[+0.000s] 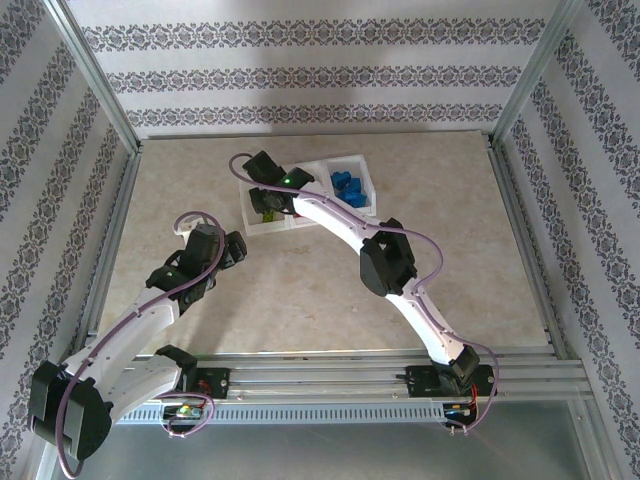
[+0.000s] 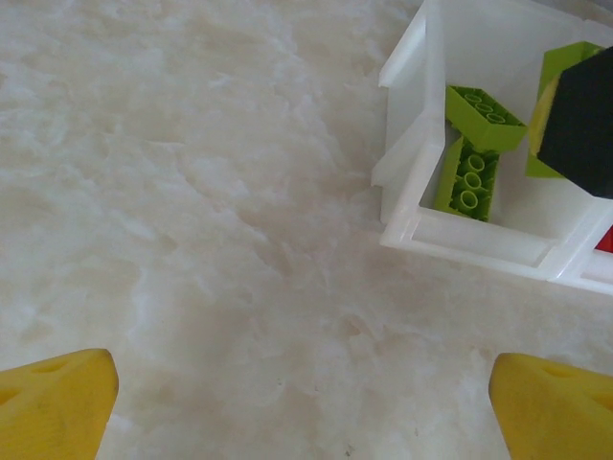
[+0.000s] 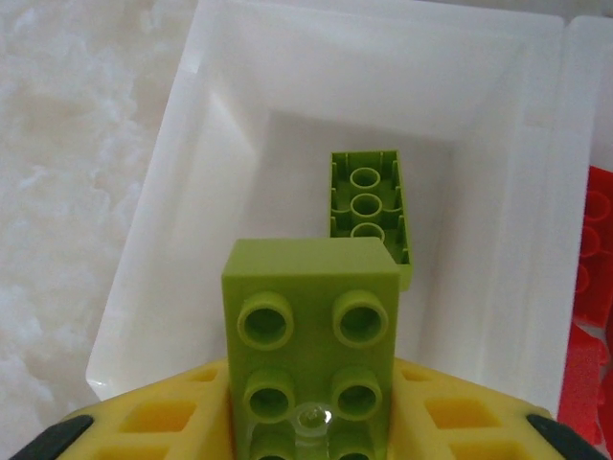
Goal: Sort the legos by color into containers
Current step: Place the lego in the container, then pick up the lego from the bottom-right of the table.
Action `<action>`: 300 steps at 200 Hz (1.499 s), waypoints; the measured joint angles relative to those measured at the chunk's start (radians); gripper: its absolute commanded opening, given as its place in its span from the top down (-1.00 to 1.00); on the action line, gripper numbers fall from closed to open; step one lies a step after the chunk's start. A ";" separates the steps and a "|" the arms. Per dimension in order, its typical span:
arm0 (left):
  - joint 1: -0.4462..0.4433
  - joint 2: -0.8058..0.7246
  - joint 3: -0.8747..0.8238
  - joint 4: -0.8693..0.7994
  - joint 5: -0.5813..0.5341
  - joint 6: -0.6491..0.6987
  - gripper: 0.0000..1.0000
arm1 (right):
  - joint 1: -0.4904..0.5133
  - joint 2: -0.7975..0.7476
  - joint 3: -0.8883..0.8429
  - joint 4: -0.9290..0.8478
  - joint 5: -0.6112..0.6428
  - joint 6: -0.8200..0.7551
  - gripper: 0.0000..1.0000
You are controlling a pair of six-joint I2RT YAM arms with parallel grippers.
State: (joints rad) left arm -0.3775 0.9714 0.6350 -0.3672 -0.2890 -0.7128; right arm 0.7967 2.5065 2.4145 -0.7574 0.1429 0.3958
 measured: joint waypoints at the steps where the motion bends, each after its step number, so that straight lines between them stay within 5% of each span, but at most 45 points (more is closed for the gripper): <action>1: 0.000 0.000 0.000 0.000 0.000 0.000 -0.99 | 0.000 0.001 0.001 0.000 0.000 0.000 0.16; 109: 0.000 0.000 -0.003 0.000 0.005 0.000 -0.99 | 0.000 0.017 0.047 -0.025 -0.006 -0.010 -0.14; 151: 0.000 0.000 -0.003 0.000 0.010 0.001 -0.99 | 0.002 -0.094 -0.073 -0.030 0.003 0.006 -0.27; 225: 0.000 0.000 -0.003 0.001 0.023 0.008 -0.99 | 0.006 -0.574 -0.671 0.003 0.098 0.159 -0.49; 300: 0.013 0.053 -0.003 0.037 0.047 0.023 -0.99 | 0.005 -1.067 -1.352 -0.043 0.156 0.483 -0.63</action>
State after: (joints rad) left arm -0.3641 1.0248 0.6323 -0.3305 -0.2417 -0.6895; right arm 0.8013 1.4395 1.0630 -0.8009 0.2985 0.8787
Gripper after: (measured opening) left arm 0.994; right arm 0.802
